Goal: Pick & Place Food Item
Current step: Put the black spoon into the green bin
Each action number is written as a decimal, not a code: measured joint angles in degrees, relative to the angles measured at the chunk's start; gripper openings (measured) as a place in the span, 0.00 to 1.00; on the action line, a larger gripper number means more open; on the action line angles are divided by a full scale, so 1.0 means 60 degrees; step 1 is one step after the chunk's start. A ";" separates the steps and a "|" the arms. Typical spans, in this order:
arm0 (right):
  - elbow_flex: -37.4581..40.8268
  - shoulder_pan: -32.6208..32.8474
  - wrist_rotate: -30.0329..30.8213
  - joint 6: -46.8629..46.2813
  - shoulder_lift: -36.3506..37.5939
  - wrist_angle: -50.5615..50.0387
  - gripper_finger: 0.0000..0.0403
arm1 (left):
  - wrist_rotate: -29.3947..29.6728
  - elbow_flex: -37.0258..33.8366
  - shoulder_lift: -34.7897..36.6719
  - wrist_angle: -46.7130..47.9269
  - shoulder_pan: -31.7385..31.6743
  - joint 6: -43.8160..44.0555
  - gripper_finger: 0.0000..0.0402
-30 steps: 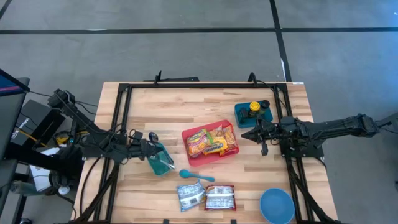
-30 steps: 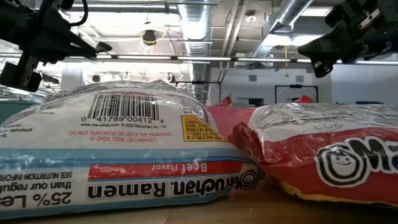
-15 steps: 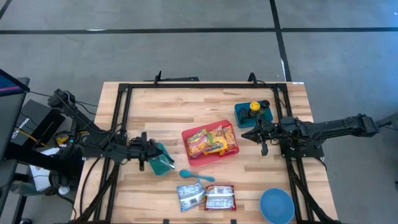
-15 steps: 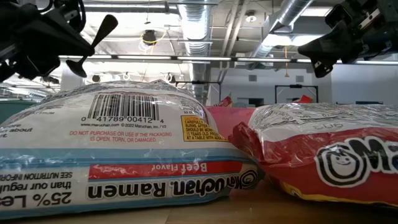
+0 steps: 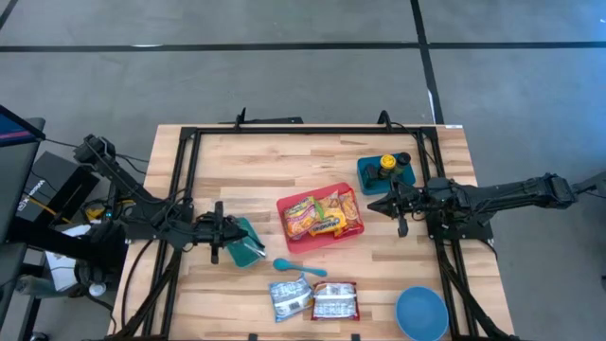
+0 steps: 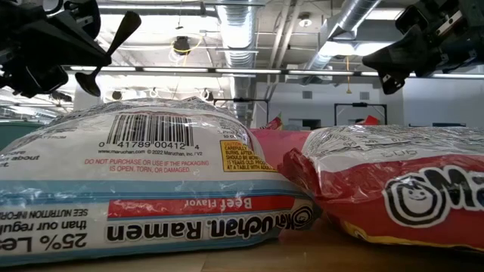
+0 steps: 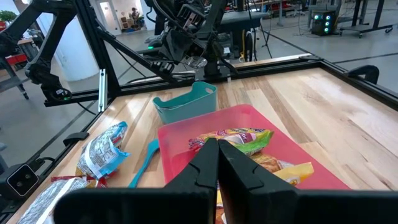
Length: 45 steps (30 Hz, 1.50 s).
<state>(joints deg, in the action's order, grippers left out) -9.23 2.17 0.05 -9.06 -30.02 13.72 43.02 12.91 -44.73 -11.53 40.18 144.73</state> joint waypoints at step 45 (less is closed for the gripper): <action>0.0000 0.0000 0.0000 0.0000 0.0000 0.0002 0.00 | 0.3863 -0.0007 -0.3149 -0.0990 0.2490 0.3882 0.00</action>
<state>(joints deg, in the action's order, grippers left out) -9.23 2.17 0.05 -9.06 -30.02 13.74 66.20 12.86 -63.62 -17.47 55.12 168.02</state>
